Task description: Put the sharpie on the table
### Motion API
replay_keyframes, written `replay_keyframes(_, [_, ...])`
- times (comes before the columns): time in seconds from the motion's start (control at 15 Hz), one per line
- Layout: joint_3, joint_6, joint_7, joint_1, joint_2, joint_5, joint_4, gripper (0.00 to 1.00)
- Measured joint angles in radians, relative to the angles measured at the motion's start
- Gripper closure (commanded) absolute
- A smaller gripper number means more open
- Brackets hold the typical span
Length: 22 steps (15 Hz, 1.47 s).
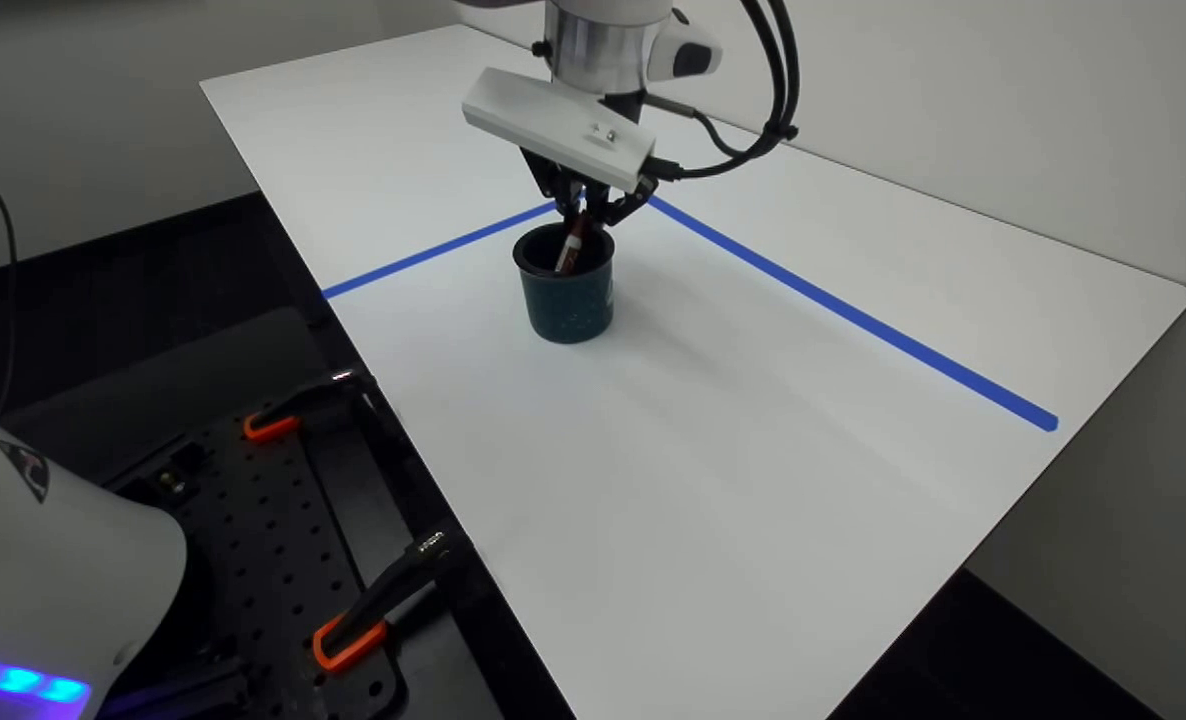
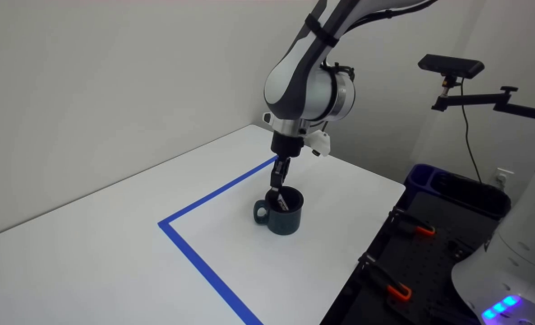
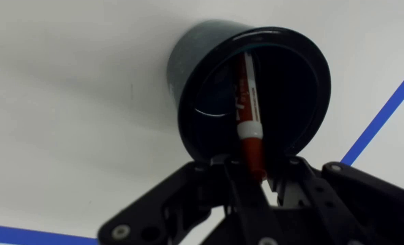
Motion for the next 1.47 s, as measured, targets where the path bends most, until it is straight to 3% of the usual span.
replay_keyframes(0.33, [0.001,0.000,0.000,-0.002,-0.028,0.016,-0.013,0.95])
replay_keyframes(0.73, [-0.001,-0.010,0.053,0.013,-0.165,0.013,-0.050,0.95])
replay_keyframes(0.87, [-0.010,-0.030,0.147,0.033,-0.215,-0.043,-0.053,0.95])
replay_keyframes(1.47, [-0.099,-0.203,0.830,0.054,-0.249,-0.581,0.063,0.95])
